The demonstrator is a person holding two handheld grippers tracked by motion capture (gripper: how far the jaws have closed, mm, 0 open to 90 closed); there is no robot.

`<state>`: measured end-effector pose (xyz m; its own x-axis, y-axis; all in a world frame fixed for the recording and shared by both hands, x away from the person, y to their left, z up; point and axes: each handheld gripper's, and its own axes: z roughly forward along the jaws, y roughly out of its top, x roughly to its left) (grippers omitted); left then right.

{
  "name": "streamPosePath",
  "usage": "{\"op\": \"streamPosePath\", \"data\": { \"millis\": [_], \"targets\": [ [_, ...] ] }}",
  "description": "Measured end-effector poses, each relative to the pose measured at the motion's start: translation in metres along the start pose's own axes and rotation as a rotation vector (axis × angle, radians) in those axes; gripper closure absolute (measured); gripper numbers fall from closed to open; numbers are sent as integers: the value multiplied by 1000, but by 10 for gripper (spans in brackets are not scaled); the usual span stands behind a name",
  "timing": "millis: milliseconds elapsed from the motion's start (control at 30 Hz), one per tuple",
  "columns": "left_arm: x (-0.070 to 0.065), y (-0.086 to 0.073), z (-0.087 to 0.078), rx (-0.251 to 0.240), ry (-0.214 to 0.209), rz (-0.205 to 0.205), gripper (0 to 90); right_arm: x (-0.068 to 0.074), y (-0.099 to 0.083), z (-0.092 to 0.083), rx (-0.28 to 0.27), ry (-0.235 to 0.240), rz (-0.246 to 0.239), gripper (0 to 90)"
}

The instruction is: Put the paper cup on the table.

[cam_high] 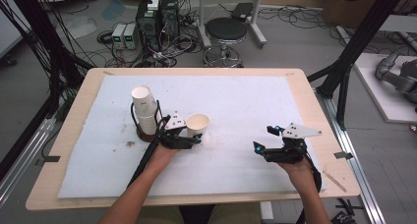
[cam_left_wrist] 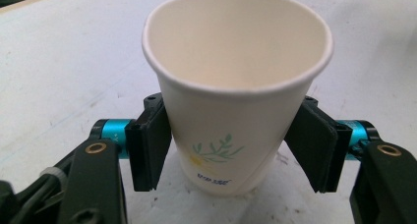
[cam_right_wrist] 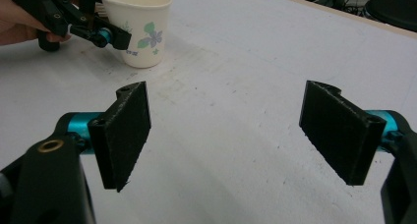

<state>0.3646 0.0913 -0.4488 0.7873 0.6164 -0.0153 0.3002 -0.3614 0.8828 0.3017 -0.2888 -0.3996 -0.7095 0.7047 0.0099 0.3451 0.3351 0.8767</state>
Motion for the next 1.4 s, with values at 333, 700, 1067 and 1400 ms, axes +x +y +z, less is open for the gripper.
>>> {"op": "streamPosePath", "data": {
  "millis": [333,700,1067,1400],
  "targets": [
    [-2,-2,-24,-52,-31,-57,170,1,-1,2,15,3,-2,200],
    [-8,4,-92,-226,-84,-14,185,3,-3,2,12,-4,8,199],
    [13,-17,-159,-322,15,-42,183,4,-8,-2,-1,-39,19,199],
    [39,-51,-187,-358,147,-115,179,3,-6,-3,-20,-60,28,199]
  ]
}}
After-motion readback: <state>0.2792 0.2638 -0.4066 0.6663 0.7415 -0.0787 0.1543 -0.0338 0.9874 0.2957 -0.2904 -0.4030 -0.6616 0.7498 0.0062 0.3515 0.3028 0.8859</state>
